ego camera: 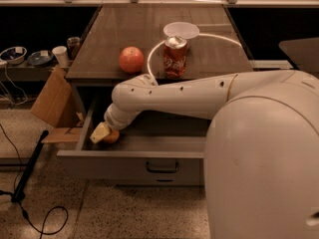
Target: Pick orange from top drawer and place on counter
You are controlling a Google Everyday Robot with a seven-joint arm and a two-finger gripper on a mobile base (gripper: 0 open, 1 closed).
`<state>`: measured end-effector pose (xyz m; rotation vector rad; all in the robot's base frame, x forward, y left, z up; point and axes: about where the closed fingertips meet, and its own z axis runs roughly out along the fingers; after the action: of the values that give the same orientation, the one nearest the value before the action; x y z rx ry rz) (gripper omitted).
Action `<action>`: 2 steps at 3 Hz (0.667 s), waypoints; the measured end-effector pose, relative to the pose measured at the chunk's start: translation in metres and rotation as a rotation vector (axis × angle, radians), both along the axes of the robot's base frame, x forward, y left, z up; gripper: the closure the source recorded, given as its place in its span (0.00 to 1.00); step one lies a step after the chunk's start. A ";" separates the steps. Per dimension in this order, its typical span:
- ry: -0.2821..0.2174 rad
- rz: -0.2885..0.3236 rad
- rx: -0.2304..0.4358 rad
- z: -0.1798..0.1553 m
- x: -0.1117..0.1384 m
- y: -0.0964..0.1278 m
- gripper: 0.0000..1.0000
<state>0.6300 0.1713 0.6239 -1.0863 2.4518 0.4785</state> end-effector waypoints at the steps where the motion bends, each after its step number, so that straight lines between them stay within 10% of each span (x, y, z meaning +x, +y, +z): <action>1: -0.007 0.005 0.016 -0.003 -0.001 0.002 0.42; 2: -0.013 0.014 0.029 -0.003 -0.003 0.004 0.65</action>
Offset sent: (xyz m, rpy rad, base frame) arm -0.0027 0.0051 0.0012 0.0484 -0.0255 0.0218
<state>0.6270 0.1755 0.6211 -1.0921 2.4199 0.5089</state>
